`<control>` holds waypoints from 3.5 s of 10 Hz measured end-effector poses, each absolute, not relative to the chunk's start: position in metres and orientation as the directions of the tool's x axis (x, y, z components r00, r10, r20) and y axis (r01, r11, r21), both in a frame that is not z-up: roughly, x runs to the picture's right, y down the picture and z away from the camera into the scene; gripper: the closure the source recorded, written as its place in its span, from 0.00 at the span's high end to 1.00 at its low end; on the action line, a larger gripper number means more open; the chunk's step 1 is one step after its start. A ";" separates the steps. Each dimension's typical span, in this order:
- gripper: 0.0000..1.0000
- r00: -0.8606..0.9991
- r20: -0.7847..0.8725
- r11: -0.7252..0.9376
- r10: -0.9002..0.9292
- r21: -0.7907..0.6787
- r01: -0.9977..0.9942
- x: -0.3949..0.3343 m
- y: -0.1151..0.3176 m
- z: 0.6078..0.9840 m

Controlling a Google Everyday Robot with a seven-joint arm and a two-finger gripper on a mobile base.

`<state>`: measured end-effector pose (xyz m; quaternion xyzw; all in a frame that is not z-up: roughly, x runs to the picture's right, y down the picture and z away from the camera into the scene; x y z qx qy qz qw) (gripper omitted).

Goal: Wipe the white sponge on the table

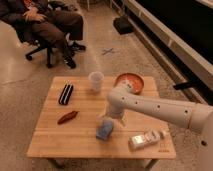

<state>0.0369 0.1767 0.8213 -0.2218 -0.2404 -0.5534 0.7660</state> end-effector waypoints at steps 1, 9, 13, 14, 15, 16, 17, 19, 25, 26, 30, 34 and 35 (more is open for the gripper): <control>0.80 0.269 0.614 0.287 -0.742 -0.072 0.955 0.035 0.177 0.823; 0.80 0.255 0.612 0.274 -0.749 -0.065 0.960 0.033 0.181 0.834; 0.80 0.246 0.611 0.265 -0.752 -0.061 0.962 0.032 0.183 0.840; 0.80 0.244 0.611 0.264 -0.753 -0.060 0.963 0.032 0.183 0.840; 0.80 0.245 0.611 0.264 -0.753 -0.060 0.963 0.033 0.184 0.841; 0.80 0.244 0.610 0.263 -0.754 -0.059 0.963 0.033 0.184 0.843; 0.80 0.241 0.610 0.261 -0.755 -0.058 0.964 0.032 0.184 0.843; 0.80 0.236 0.610 0.256 -0.756 -0.056 0.965 0.031 0.184 0.845; 0.80 0.226 0.609 0.246 -0.761 -0.051 0.968 0.031 0.186 0.852; 0.80 0.226 0.608 0.246 -0.761 -0.052 0.968 0.032 0.186 0.853; 0.80 0.217 0.608 0.238 -0.764 -0.047 0.970 0.031 0.187 0.857; 0.80 0.216 0.605 0.236 -0.766 -0.048 0.971 0.035 0.187 0.861; 0.80 0.212 0.606 0.233 -0.767 -0.046 0.971 0.034 0.187 0.863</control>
